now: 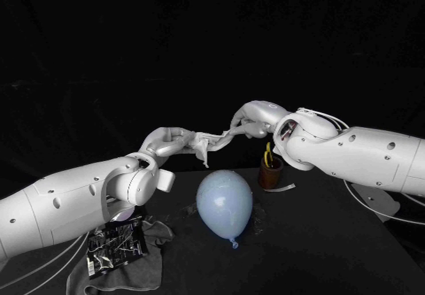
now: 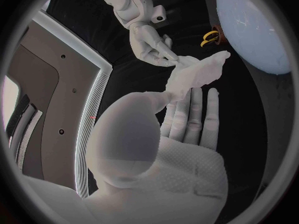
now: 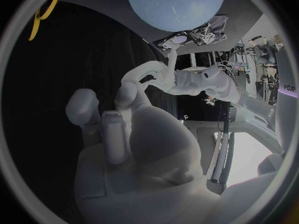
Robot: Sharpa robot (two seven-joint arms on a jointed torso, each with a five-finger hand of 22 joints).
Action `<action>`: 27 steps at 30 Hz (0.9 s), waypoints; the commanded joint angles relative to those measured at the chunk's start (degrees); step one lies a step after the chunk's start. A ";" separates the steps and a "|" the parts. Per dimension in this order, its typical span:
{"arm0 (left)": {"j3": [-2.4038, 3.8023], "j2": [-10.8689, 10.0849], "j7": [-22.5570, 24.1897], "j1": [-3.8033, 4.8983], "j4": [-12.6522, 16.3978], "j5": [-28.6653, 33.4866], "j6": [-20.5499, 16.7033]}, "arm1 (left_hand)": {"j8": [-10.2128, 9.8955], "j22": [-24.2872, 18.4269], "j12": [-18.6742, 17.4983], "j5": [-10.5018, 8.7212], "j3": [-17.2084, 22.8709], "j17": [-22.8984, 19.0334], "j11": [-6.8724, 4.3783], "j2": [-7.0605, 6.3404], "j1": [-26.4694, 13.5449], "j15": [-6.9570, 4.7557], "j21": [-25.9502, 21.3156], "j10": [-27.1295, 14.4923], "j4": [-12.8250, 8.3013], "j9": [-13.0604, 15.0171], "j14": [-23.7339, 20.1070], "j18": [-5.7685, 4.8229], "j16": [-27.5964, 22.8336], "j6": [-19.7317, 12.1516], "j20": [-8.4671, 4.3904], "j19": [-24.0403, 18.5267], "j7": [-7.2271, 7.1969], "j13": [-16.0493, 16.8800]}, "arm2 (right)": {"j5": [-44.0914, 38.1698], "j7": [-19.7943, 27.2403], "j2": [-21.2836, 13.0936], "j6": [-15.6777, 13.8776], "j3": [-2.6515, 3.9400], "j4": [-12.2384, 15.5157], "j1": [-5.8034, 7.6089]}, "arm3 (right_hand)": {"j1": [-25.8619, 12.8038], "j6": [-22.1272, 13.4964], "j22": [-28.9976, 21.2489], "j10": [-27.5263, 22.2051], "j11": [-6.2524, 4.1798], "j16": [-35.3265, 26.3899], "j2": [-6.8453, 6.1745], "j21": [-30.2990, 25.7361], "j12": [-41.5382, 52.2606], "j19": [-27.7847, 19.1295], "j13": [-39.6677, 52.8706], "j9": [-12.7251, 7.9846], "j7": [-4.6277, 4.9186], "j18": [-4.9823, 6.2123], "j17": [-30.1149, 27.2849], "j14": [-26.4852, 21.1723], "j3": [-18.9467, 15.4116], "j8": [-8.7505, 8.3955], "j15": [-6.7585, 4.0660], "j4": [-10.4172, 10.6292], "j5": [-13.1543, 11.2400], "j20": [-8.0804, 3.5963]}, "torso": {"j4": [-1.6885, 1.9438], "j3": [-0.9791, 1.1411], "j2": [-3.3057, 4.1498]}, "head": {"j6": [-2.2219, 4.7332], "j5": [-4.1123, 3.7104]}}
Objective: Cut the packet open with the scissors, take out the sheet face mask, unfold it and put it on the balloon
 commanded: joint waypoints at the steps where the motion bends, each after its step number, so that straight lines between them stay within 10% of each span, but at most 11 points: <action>1: 0.11 0.29 -0.53 0.09 0.79 3.44 4.69 | 0.02 -0.18 -0.42 0.20 0.56 0.07 0.04 0.58 0.09 0.28 -0.49 0.51 0.13 12.65 -1.22 -0.66 0.20 -0.37 -0.02 -0.80 0.08 0.09 | 6.51 -0.47 1.01 -1.31 -0.04 -0.62 0.08 | -2.82 -2.09 4.12 -2.18 1.16 -1.20 -1.99 -3.53 -2.54 -2.18 -1.96 -1.26 1.26 1.12 1.82 -0.60 -2.73 -1.80 1.04 2.19 -0.22 0.63 | -0.04 0.00 0.01 | 0.00 -0.05; 9: 0.20 -0.19 -0.96 0.30 2.08 9.10 8.91 | 1.04 0.10 -2.81 0.19 1.78 -1.20 0.48 1.43 -0.21 0.07 0.32 -0.15 0.74 15.74 1.23 -0.02 -0.77 -2.57 -0.14 0.33 0.67 -0.15 | 14.98 -1.51 2.62 -0.71 -0.42 -2.39 -0.39 | -1.78 -5.09 -1.93 -6.80 3.30 -8.54 -2.48 -21.84 -7.91 -12.94 -6.79 -2.36 3.11 3.86 -14.54 -11.56 -8.11 -4.39 3.03 7.51 -0.20 2.80 | 0.04 0.03 -0.06 | -0.02 -0.22; 19: 0.27 -0.97 -2.17 0.47 3.45 13.82 12.70 | 3.06 -1.21 -7.39 0.23 3.13 -7.63 1.26 1.95 -0.86 0.21 0.88 -1.15 2.10 21.68 10.52 1.43 -14.85 -5.92 -2.16 8.75 1.43 -0.29 | 20.67 -2.16 2.22 -1.82 -0.76 -3.82 -1.61 | 1.60 -5.34 -4.59 -9.25 4.72 -16.24 -1.78 -27.15 -16.20 -13.95 -17.18 -2.40 4.27 3.97 -30.42 -22.07 -12.02 -5.25 4.38 12.65 -0.15 4.19 | -0.07 0.09 -0.03 | -0.14 -0.45; 27: 0.25 -2.19 -3.33 0.47 4.03 16.12 13.63 | 4.98 -2.65 -7.81 0.23 3.48 -9.74 1.75 2.76 -1.17 0.41 -0.74 -3.20 3.32 24.92 12.98 1.48 -19.61 -8.84 -3.13 13.17 1.80 -0.36 | 33.14 -0.03 -1.16 -5.57 -0.81 -3.61 -2.75 | -2.81 -6.44 -11.75 -13.37 6.47 -27.20 -2.76 -37.04 -22.83 -18.07 -27.27 -2.56 5.32 4.05 -41.58 -32.28 -13.41 -6.53 6.35 14.39 -0.13 6.32 | -0.03 0.02 -0.06 | -0.43 -0.68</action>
